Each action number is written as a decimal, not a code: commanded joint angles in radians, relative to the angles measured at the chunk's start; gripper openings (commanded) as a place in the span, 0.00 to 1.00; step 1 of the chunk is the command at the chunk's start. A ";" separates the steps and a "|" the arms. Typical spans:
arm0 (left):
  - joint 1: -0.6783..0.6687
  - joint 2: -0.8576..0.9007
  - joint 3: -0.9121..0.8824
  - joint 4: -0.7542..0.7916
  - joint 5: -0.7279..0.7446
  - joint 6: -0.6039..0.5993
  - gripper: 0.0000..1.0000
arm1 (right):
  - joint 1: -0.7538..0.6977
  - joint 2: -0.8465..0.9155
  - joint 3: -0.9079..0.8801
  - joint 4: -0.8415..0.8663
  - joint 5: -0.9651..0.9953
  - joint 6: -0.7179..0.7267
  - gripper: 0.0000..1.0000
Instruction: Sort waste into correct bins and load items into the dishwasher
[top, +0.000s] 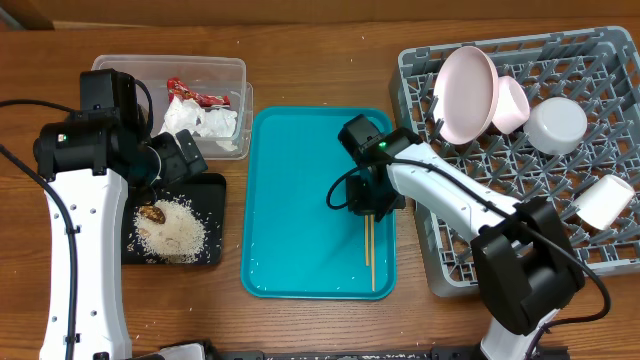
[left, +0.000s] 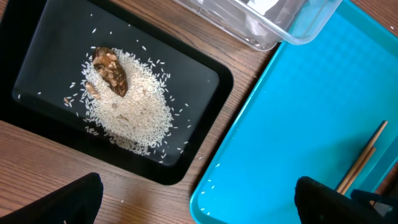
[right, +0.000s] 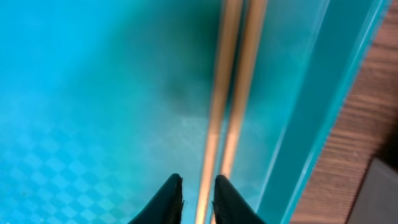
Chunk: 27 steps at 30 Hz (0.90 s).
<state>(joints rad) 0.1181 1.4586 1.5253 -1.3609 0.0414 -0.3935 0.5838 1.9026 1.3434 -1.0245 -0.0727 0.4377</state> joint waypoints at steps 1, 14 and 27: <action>0.000 -0.008 0.014 0.004 0.011 -0.003 1.00 | 0.018 -0.027 0.003 0.017 0.000 0.004 0.23; 0.000 -0.008 0.014 0.004 0.003 -0.003 1.00 | 0.018 -0.026 -0.004 0.018 0.001 0.008 0.24; 0.000 -0.008 0.014 0.004 0.003 0.005 1.00 | 0.018 -0.026 -0.145 0.127 0.000 0.013 0.27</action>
<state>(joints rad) 0.1181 1.4586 1.5253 -1.3605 0.0406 -0.3935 0.5991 1.9026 1.2247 -0.9154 -0.0731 0.4442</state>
